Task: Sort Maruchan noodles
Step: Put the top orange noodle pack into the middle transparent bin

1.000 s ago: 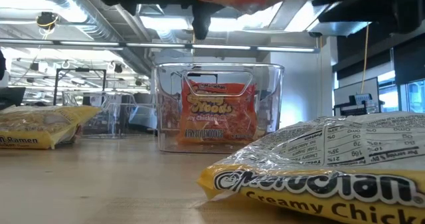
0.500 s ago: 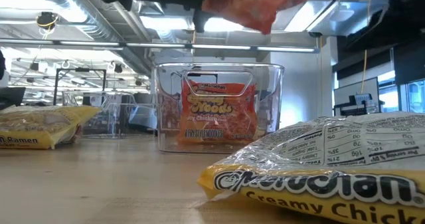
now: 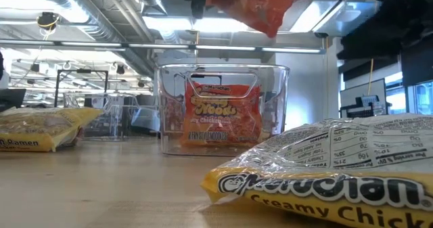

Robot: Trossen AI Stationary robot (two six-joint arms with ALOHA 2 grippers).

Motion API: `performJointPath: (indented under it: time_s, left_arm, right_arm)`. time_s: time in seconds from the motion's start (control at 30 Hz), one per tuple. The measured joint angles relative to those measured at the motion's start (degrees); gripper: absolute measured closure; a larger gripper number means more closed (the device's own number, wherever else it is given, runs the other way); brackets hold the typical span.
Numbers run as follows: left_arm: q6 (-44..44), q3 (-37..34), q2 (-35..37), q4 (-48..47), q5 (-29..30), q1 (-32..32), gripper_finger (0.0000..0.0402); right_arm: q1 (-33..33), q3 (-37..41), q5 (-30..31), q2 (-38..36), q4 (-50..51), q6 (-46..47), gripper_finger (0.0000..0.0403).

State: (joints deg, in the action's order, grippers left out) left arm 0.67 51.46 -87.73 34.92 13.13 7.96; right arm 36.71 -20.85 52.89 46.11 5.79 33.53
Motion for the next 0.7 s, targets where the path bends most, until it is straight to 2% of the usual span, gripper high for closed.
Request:
performJointPath:
  time_s: [0.1,0.2,0.33,0.47,0.63,0.7]
  left_arm:
    - [0.37,0.0,-0.01,0.84,-0.1,0.13,0.027]
    - [1.46,0.0,-0.32,1.07,-0.15,0.6,0.027]
    - [4.04,-0.11,-2.82,3.95,1.31,1.9,0.027]
    - [6.59,-0.11,-5.02,7.24,3.77,3.42,0.027]
    - [8.99,-0.09,-5.34,8.68,8.07,5.11,0.027]
    - [10.14,-0.09,-5.34,10.13,9.57,5.7,0.027]
  right_arm:
    - [-3.23,-0.01,-5.84,1.58,-6.84,-3.94,0.0126]
    - [-6.28,-0.01,-11.19,3.95,-14.23,-9.44,0.0115]
    - [-9.08,-0.02,-15.51,8.37,-25.23,-16.86,0.0123]
    - [-11.14,-0.04,-23.04,12.21,-37.41,-23.68,0.0139]
    - [-13.1,-0.04,-27.22,15.0,-45.46,-26.34,0.0153]
    - [-14.26,-0.04,-30.78,15.99,-47.85,-26.36,0.0154]
